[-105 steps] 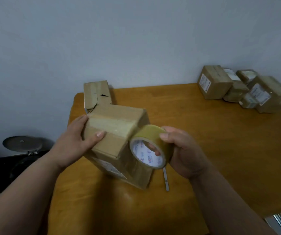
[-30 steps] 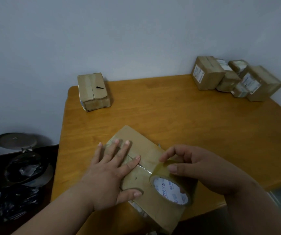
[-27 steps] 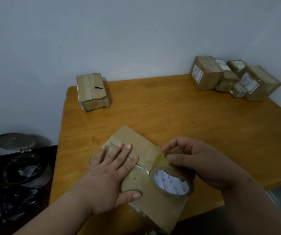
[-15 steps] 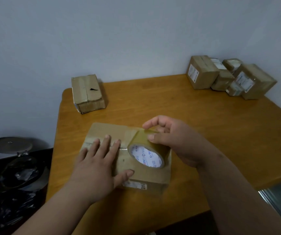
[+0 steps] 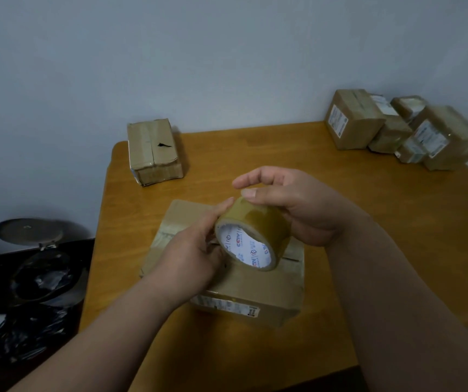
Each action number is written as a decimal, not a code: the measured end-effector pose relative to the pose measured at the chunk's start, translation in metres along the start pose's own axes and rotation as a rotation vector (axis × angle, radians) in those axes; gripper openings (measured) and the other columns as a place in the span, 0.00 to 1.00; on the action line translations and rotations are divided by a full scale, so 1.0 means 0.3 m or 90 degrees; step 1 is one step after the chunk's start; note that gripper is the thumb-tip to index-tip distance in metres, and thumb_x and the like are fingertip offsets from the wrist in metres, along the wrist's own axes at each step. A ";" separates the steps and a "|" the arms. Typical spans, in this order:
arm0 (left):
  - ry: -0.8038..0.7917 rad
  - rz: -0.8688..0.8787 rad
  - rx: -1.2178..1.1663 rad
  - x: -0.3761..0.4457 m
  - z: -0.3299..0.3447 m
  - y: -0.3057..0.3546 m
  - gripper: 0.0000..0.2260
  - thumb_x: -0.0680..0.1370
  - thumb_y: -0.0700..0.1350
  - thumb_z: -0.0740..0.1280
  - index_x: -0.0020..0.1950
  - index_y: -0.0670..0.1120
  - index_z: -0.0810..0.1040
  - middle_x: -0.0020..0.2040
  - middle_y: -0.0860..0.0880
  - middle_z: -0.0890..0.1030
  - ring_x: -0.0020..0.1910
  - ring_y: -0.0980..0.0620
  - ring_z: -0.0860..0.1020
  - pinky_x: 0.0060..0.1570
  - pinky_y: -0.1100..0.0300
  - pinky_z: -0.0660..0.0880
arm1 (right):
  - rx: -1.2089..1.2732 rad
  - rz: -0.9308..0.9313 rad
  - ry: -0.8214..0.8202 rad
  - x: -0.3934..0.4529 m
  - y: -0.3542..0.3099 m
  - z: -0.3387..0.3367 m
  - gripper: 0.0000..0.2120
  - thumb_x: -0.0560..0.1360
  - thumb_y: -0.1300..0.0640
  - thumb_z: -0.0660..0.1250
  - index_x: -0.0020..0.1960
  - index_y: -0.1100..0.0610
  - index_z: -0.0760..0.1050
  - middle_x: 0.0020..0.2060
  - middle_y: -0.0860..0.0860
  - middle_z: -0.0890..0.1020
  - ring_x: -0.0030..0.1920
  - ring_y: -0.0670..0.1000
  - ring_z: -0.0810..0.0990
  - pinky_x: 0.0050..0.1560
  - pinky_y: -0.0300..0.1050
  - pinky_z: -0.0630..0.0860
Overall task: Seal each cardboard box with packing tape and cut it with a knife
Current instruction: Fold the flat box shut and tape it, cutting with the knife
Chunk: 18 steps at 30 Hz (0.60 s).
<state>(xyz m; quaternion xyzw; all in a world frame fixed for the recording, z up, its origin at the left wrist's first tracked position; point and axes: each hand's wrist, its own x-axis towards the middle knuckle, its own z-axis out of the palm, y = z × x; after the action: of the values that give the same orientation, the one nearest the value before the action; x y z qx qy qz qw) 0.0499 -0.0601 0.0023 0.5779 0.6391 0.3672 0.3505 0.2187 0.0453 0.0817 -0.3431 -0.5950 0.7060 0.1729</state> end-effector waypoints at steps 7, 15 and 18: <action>0.044 -0.050 -0.175 0.017 0.005 0.007 0.41 0.70 0.33 0.76 0.73 0.60 0.61 0.57 0.61 0.77 0.55 0.67 0.77 0.49 0.69 0.77 | 0.206 -0.011 -0.107 0.046 -0.044 0.000 0.23 0.70 0.58 0.65 0.64 0.65 0.70 0.34 0.52 0.83 0.36 0.46 0.82 0.39 0.38 0.80; -0.023 -0.139 -0.375 0.039 -0.057 -0.010 0.43 0.66 0.27 0.72 0.69 0.65 0.66 0.62 0.43 0.76 0.55 0.42 0.81 0.51 0.39 0.79 | 0.166 0.004 -0.101 0.119 -0.032 0.027 0.26 0.71 0.53 0.65 0.68 0.57 0.66 0.44 0.60 0.82 0.40 0.52 0.79 0.43 0.46 0.74; -0.082 -0.122 -0.478 0.062 -0.072 -0.006 0.50 0.61 0.28 0.75 0.72 0.67 0.62 0.67 0.46 0.74 0.59 0.42 0.80 0.50 0.50 0.79 | 0.160 -0.002 -0.086 0.151 -0.021 0.033 0.18 0.76 0.56 0.63 0.64 0.56 0.68 0.41 0.55 0.83 0.39 0.48 0.81 0.43 0.43 0.76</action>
<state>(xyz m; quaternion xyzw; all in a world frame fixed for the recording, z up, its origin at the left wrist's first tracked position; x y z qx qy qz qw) 0.0286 -0.0431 0.0108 0.3693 0.4877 0.5040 0.6097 0.1789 0.0691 0.0756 -0.2695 -0.5127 0.7961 0.1752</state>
